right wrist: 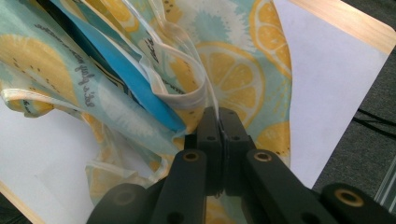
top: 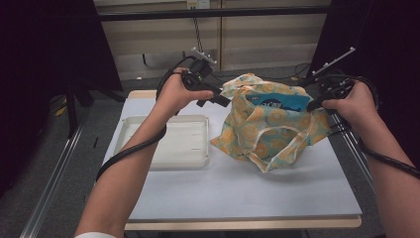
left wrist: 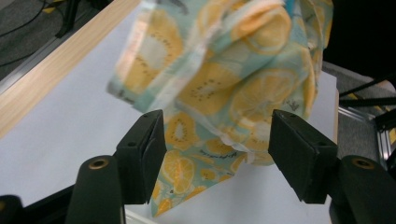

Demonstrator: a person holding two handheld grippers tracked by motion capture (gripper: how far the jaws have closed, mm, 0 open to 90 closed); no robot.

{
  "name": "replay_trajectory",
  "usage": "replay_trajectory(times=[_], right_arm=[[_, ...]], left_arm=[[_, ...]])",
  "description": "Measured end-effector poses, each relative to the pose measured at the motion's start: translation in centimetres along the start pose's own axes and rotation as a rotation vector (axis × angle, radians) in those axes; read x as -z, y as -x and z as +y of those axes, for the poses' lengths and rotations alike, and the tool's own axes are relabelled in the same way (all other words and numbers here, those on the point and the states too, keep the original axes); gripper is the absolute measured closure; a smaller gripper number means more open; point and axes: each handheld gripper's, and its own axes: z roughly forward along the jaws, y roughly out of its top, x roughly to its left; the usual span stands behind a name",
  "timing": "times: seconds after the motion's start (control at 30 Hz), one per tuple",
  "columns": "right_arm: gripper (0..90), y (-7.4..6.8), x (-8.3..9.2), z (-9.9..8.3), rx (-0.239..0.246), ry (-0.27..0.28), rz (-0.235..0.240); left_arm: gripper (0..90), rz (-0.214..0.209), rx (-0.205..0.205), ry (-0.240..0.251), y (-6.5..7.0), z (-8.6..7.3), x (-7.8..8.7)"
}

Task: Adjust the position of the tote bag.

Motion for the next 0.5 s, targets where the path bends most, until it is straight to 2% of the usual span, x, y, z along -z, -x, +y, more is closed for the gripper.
replay_trajectory(times=[0.13, 0.3, 0.4, 0.5], right_arm=[[89.0, -0.1, -0.1, 0.0, 0.001, -0.007, 0.002], [88.8, -0.1, -0.1, 0.0, 0.000, -0.007, 0.006], [88.2, -0.1, -0.1, 0.0, -0.002, -0.006, 0.001], [88.3, -0.1, -0.2, -0.1, -0.003, 0.002, 0.005]], left_arm=[[40.0, -0.012, -0.012, 0.016, 0.4, 0.0, -0.8], [50.8, -0.038, -0.014, 0.030, 0.6, 0.4, -1.8], [55.4, -0.041, -0.038, 0.039, 0.7, 0.5, -2.2], [67.8, -0.064, -0.064, 0.046, 0.6, 0.7, -2.3]])
